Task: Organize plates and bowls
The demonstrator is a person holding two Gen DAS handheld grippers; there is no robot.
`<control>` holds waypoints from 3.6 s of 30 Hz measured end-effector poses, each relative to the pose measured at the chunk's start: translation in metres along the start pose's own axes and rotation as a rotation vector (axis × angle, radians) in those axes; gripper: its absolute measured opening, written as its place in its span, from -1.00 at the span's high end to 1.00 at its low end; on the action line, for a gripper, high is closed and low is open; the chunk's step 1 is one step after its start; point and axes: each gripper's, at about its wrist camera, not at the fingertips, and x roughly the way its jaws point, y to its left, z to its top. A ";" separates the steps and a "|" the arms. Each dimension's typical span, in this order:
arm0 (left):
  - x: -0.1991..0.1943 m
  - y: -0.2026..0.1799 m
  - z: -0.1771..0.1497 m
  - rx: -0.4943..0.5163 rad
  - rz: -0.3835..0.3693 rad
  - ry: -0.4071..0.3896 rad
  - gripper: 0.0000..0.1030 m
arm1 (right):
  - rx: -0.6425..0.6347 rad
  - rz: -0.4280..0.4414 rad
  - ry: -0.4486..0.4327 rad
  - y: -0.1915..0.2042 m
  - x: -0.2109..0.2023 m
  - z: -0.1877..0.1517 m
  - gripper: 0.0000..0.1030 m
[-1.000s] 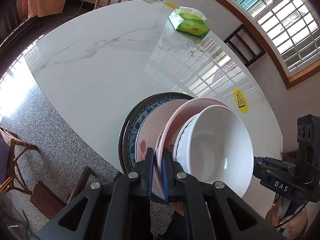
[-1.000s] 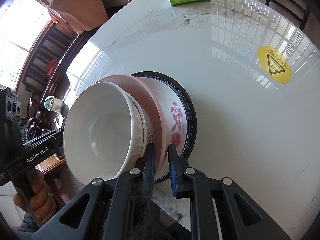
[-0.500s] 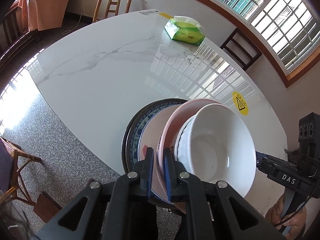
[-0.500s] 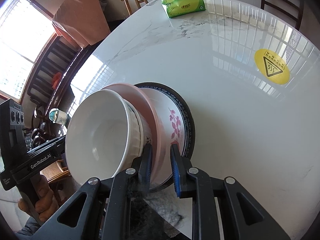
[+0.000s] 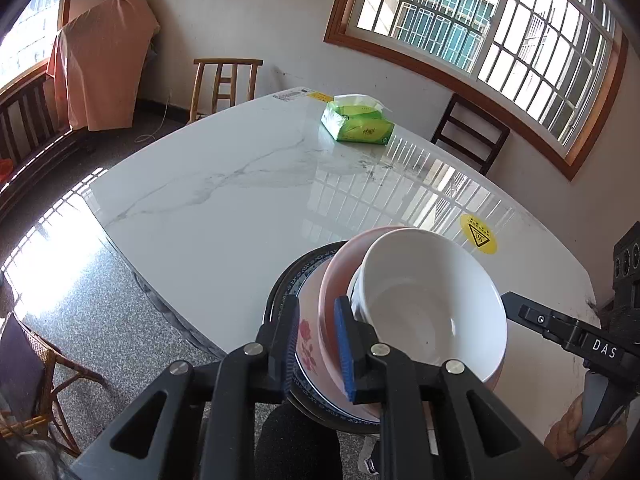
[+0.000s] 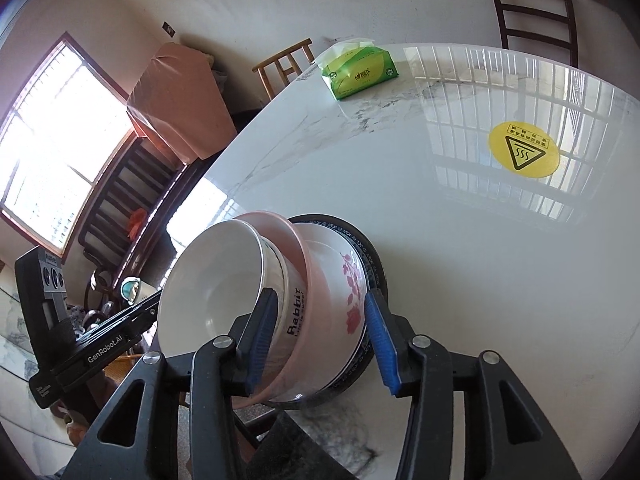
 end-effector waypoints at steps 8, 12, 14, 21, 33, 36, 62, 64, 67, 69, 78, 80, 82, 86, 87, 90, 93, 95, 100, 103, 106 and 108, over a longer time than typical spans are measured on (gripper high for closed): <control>-0.024 -0.003 -0.028 0.056 0.055 -0.134 0.59 | -0.071 -0.043 -0.190 0.021 -0.022 -0.025 -0.20; -0.034 -0.006 -0.047 0.093 0.109 -0.203 0.59 | -0.115 -0.066 -0.337 0.035 -0.042 -0.047 -0.30; -0.037 -0.010 -0.056 0.111 0.139 -0.222 0.59 | -0.123 -0.077 -0.415 0.040 -0.052 -0.058 -0.43; -0.039 -0.014 -0.084 0.087 0.133 -0.254 0.59 | -0.172 -0.148 -0.610 0.052 -0.071 -0.099 -0.95; -0.058 -0.030 -0.111 0.105 0.196 -0.340 0.59 | -0.232 -0.200 -0.724 0.063 -0.088 -0.153 -1.00; -0.063 -0.032 -0.113 0.105 0.200 -0.354 0.59 | -0.235 -0.190 -0.731 0.065 -0.093 -0.158 -1.00; -0.078 -0.043 -0.124 0.133 0.197 -0.374 -0.18 | -0.248 -0.180 -0.681 0.067 -0.089 -0.171 -1.00; -0.077 -0.043 -0.125 0.134 0.199 -0.371 -0.18 | -0.246 -0.179 -0.676 0.067 -0.087 -0.172 -1.00; -0.075 -0.043 -0.126 0.135 0.193 -0.366 -0.18 | -0.248 -0.187 -0.674 0.067 -0.085 -0.173 -1.00; -0.075 -0.041 -0.127 0.138 0.194 -0.365 -0.18 | -0.248 -0.189 -0.670 0.068 -0.084 -0.173 -1.00; -0.073 -0.039 -0.127 0.141 0.186 -0.369 -0.18 | -0.249 -0.200 -0.665 0.073 -0.080 -0.177 -1.00; -0.072 -0.037 -0.126 0.139 0.184 -0.366 -0.18 | -0.252 -0.204 -0.668 0.074 -0.079 -0.177 -1.00; -0.071 -0.035 -0.126 0.137 0.184 -0.364 -0.18 | -0.250 -0.210 -0.672 0.075 -0.080 -0.178 -1.00; -0.070 -0.033 -0.125 0.137 0.188 -0.367 -0.18 | -0.246 -0.218 -0.665 0.074 -0.078 -0.176 -1.00; -0.071 -0.033 -0.125 0.139 0.189 -0.367 -0.18 | -0.246 -0.217 -0.664 0.074 -0.077 -0.177 -1.00; -0.070 -0.033 -0.125 0.141 0.189 -0.367 -0.18 | -0.251 -0.220 -0.658 0.076 -0.075 -0.177 -1.00; -0.070 -0.032 -0.124 0.141 0.189 -0.367 -0.18 | -0.257 -0.221 -0.655 0.078 -0.074 -0.177 -1.00; -0.069 -0.032 -0.123 0.142 0.189 -0.365 -0.18 | -0.259 -0.221 -0.651 0.078 -0.073 -0.177 -1.00; -0.068 -0.031 -0.123 0.141 0.190 -0.359 -0.18 | -0.252 -0.221 -0.643 0.077 -0.071 -0.176 -1.00; -0.068 -0.031 -0.122 0.140 0.189 -0.360 -0.18 | -0.252 -0.222 -0.637 0.076 -0.069 -0.176 -1.00; -0.069 -0.031 -0.123 0.145 0.193 -0.364 -0.18 | -0.256 -0.223 -0.634 0.078 -0.068 -0.176 -1.00; -0.069 -0.032 -0.122 0.148 0.196 -0.367 -0.18 | -0.258 -0.221 -0.633 0.078 -0.068 -0.176 -1.00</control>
